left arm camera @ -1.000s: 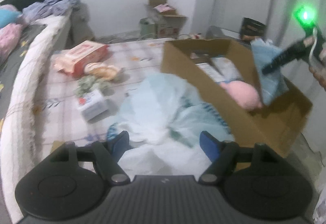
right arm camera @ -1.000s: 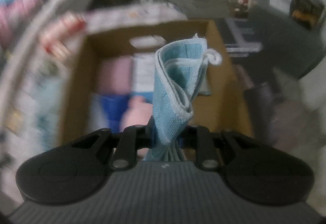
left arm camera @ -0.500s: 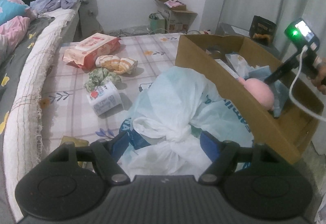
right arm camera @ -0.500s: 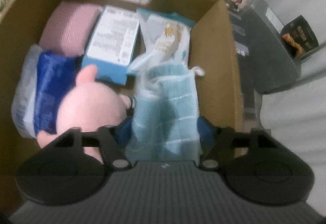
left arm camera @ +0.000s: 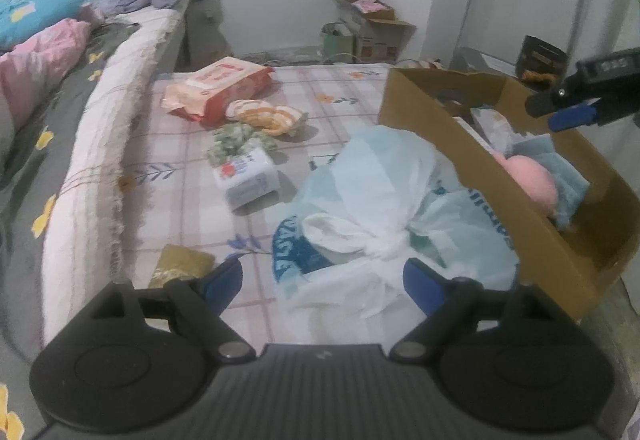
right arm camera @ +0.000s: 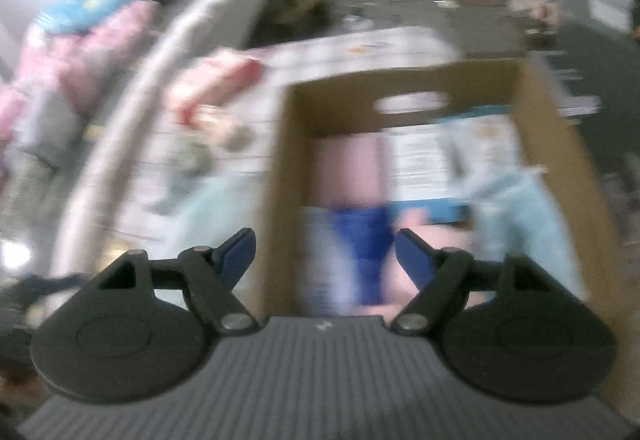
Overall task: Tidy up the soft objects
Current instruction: 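Open the right gripper to drop the towel in the box, then withdraw the right gripper from the box toward the white yogurt cup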
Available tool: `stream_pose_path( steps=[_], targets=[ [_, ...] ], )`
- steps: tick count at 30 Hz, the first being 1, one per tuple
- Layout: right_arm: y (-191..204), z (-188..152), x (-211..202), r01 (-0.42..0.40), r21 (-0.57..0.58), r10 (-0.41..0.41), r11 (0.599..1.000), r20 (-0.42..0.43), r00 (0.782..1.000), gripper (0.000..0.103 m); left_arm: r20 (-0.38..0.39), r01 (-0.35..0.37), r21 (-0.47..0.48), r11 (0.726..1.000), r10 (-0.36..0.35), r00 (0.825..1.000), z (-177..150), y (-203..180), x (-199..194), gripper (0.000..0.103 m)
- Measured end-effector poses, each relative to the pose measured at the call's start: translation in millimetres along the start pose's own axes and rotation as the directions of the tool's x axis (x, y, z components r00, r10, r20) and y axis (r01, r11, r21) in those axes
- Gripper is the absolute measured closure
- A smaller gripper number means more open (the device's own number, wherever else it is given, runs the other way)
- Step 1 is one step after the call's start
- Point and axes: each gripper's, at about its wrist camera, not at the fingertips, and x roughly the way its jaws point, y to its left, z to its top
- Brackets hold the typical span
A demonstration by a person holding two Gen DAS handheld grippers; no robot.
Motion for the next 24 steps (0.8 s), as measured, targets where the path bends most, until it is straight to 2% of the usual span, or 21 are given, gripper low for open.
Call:
stream_pose_path(
  steps=[5,12,18,24],
  targets=[
    [50.1,-3.4,13.7,-0.173,-0.002,0.172,0.985,-0.041,0.984,0.026,0.000,-0.035,-0.024,0.999,0.035,0.999,-4.7,10.3,-8.5,0.014],
    [103.8,-4.9,43.4,-0.288,-0.004,0.284,0.958,-0.141,0.948,0.026,0.010,-0.075,-0.039,0.996,0.075,0.997,-12.5,26.2,-17.6,0.012],
    [138.3,-4.8,70.0,-0.319,-0.002,0.312,0.948,-0.198,0.929,0.026,0.026,-0.076,-0.056,0.995,0.078,0.997,-20.1,45.3,-20.5,0.011],
    [162.2,8.1,98.7,-0.297,-0.001,0.289,0.955,-0.222,0.931,0.026,0.072,-0.074,-0.076,0.994,0.079,0.994,-24.0,67.5,-19.0,0.011]
  ],
)
